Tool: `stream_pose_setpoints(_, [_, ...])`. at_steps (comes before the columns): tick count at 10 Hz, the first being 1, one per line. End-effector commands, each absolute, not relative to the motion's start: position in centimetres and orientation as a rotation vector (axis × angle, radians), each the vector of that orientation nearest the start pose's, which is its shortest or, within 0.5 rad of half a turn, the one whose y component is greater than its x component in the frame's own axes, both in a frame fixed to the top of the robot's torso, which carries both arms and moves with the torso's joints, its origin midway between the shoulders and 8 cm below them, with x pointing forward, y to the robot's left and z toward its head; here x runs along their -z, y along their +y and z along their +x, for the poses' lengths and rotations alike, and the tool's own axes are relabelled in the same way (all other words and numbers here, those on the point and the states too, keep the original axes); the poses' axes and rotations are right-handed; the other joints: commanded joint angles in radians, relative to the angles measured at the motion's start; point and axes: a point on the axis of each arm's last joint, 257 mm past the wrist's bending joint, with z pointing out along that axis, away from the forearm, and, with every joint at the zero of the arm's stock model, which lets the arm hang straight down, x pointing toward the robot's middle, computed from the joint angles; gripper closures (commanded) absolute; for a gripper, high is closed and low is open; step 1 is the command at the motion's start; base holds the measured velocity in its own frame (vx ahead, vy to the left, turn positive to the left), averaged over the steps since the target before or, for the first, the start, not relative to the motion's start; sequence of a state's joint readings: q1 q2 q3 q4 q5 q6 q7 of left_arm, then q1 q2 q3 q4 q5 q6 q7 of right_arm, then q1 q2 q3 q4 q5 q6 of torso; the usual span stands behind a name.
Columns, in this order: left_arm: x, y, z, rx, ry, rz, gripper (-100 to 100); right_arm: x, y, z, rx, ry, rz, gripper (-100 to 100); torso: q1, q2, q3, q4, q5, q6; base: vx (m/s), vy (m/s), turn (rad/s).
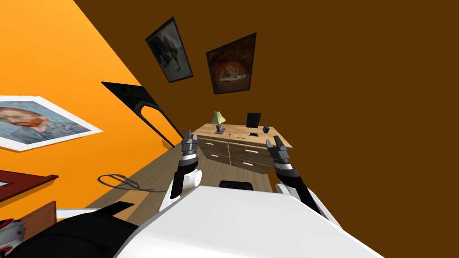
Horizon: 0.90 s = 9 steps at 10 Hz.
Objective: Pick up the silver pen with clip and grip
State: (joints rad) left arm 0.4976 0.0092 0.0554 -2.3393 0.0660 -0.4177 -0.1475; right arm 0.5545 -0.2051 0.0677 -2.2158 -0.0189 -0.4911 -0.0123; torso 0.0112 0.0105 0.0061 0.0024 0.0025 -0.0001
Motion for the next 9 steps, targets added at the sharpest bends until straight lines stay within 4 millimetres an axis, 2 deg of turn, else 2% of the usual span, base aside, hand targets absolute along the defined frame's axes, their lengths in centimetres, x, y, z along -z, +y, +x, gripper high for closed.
stream_pose_setpoints(1, [-3.7,30.3,34.1,1.151,0.630,-0.644,0,3.9,-24.6,35.2,-1.344,0.902,0.619,-100,0.000,0.000,0.000,0.000,0.000,0.000,-0.101,0.117,-0.020])
stream_pose_setpoints(3, [-3.7,30.3,34.1,1.151,0.630,-0.644,0,6.6,-22.8,35.1,-1.341,1.008,0.568,-100,-0.004,-0.005,-0.003,-0.001,-0.001,0.000,-0.080,0.122,-0.002])
stream_pose_setpoints(4, [-3.7,30.3,34.1,1.151,0.630,-0.644,0,6.6,-22.8,35.1,-1.340,1.016,0.562,-100,-0.002,-0.005,-0.003,-0.001,-0.001,0.000,-0.086,0.109,-0.002])
stream_pose_setpoints(6, [-3.7,30.3,34.1,1.151,0.630,-0.644,0,9.7,-21.0,34.6,-1.335,1.126,0.506,-100,-0.004,-0.005,-0.003,-0.001,-0.001,0.000,-0.087,0.128,0.029])
stream_pose_setpoints(7, [-3.7,30.3,34.1,1.151,0.630,-0.644,0,10.3,-21.1,34.6,-1.329,1.150,0.498,-100,-0.002,-0.005,-0.003,-0.001,0.000,0.000,-0.055,0.106,0.007])
stream_pose_setpoints(8, [-3.7,30.3,34.1,1.151,0.630,-0.644,0,12.3,-20.4,34.2,-1.320,1.215,0.471,-100,-0.004,-0.007,-0.004,-0.001,-0.001,0.000,-0.035,0.098,0.042])
stream_pose_setpoints(9, [-3.7,30.3,34.1,1.151,0.630,-0.644,0,12.4,-20.4,34.1,-1.318,1.224,0.463,-100,-0.005,-0.008,-0.004,-0.002,-0.001,0.000,-0.030,0.079,0.021])
